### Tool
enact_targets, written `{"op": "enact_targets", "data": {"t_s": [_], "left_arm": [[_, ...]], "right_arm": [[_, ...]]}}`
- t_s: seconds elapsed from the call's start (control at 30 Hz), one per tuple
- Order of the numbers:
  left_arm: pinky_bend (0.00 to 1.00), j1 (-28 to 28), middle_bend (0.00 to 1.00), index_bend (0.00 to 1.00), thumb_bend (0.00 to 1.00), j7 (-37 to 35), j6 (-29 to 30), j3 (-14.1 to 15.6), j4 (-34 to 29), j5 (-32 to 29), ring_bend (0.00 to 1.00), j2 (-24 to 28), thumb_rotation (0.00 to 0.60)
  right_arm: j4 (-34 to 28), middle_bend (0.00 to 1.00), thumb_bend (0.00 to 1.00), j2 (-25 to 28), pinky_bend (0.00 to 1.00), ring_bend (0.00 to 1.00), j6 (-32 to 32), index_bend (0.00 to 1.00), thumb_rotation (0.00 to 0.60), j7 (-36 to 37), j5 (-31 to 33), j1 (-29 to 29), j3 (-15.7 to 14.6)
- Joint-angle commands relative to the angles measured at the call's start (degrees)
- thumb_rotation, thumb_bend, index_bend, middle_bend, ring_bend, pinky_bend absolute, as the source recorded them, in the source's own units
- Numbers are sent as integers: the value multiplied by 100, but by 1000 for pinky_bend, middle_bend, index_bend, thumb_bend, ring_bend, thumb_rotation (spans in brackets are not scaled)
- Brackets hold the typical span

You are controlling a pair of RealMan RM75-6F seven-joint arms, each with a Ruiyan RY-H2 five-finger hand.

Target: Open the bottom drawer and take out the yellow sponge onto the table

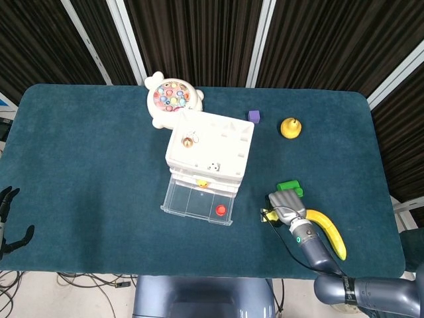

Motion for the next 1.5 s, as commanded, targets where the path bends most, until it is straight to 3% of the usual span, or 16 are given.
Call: {"op": "enact_targets", "data": {"t_s": [0.03,0.27,0.43,0.57,0.63,0.77,0.87,0.97,1.03,1.13,1.3,1.5], "left_arm": [[16,-1,0,34,360,-15,-2,-2,10,2,0,3,600],[16,-4,0,34,360,-29,-3,-12,25,-9,0,14,600],[15,2,0,34,360,-4,33,-11,28,16,0,-6,600],[15,8,0,34,360,21,52,-2,18,39,0,-19,600],[14,9,0,34,361,39,65,0,13,50,0,-28,600],[13,7,0,34,360,73,72,-2,1,48,0,-41,600],[3,4,0,34,360,106,78,2,-10,56,0,-49,600],[0,9,0,34,360,140,108,5,-16,79,0,-64,600],[0,15,0,34,360,159,130,5,-15,89,0,-76,600],[0,23,0,34,361,182,163,2,-15,99,0,-93,600],[0,29,0,34,360,175,193,11,-22,156,0,-92,600],[0,59,0,34,361,73,287,31,-49,322,0,-65,600]], "right_arm": [[-21,1000,217,-7,1000,1000,-73,376,600,-145,192,67,19],[-459,1000,187,308,1000,1000,-24,244,600,-410,614,140,6],[-1066,996,187,868,1000,1000,169,204,600,-308,601,42,34],[-1629,866,186,1543,992,974,297,196,600,11,562,-156,59],[-1914,772,187,1917,921,916,469,191,600,180,381,-327,30],[-2177,582,184,2369,587,767,931,183,600,629,-207,-779,-40],[-2007,384,175,2400,406,556,1357,176,600,1070,-818,-1211,-142],[-1540,233,145,2331,330,368,1731,138,600,1494,-1585,-1661,-363],[-1267,176,125,2256,304,309,1967,116,600,1594,-1900,-1896,-500],[-797,124,108,2027,271,258,2533,89,600,1782,-2464,-2388,-703],[-316,91,88,1673,238,228,3341,54,600,1933,-3065,-2971,-763],[-63,66,87,1514,232,215,3548,33,600,1851,-3435,-3283,-809]]}}
